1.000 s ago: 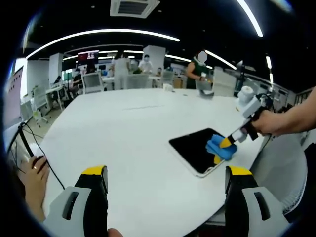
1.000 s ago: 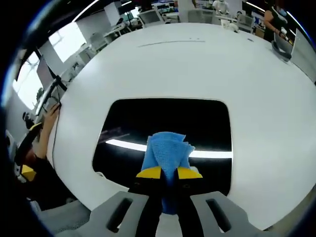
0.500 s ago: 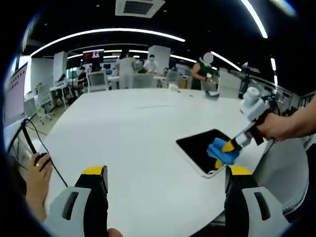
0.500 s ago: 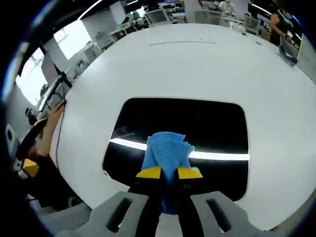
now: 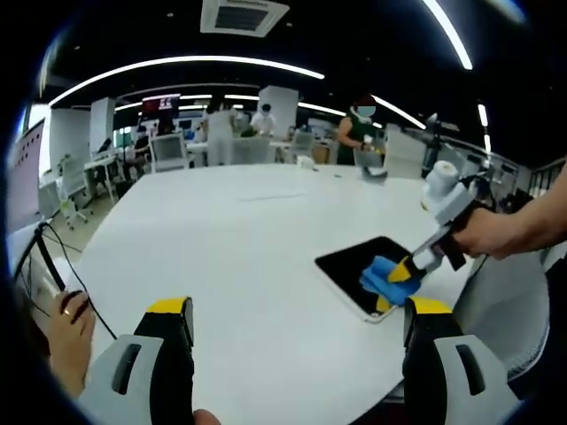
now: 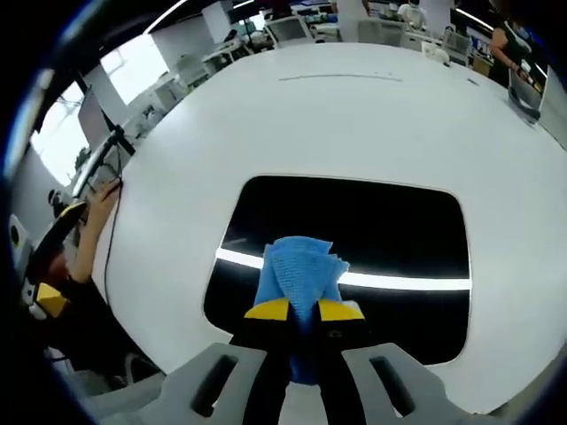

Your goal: Wipe the mirror surface with the cleaning cloth until all visible marks leave the cleaned area.

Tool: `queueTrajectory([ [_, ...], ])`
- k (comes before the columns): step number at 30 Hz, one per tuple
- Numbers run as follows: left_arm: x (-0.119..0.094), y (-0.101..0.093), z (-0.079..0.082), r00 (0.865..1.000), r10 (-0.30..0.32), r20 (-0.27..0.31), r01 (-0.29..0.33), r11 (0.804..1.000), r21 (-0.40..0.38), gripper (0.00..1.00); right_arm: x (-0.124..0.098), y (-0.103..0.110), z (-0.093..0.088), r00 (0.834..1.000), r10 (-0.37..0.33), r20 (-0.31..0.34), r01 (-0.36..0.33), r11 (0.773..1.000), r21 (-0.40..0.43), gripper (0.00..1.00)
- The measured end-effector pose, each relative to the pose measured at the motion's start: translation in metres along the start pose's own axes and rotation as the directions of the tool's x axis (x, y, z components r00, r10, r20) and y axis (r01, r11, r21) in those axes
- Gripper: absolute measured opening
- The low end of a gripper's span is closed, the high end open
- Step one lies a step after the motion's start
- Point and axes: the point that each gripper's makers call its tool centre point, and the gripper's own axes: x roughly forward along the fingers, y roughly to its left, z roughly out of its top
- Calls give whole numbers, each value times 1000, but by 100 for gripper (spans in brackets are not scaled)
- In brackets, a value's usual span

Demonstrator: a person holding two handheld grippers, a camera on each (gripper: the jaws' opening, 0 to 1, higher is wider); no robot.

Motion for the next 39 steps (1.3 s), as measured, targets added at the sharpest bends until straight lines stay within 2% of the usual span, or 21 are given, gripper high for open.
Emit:
queueTrajectory([
  [8,0,2,-2,1000,-9,-10,9,1000,9,99,4,15,2,1000,16,-10,-16,1000,-19,5],
  [18,6,3,4,1000,-7,10,7,1000,-6,99,8,31,4,999,39,-26,-41,997,-58,5],
  [27,6,2,3,1000,-9,6,9,1000,-3,99,10,41,5,997,63,-34,-66,995,-71,5],
  [39,9,0,4,1000,-16,7,16,1000,2,99,11,41,5,997,62,-34,-65,994,-92,5],
])
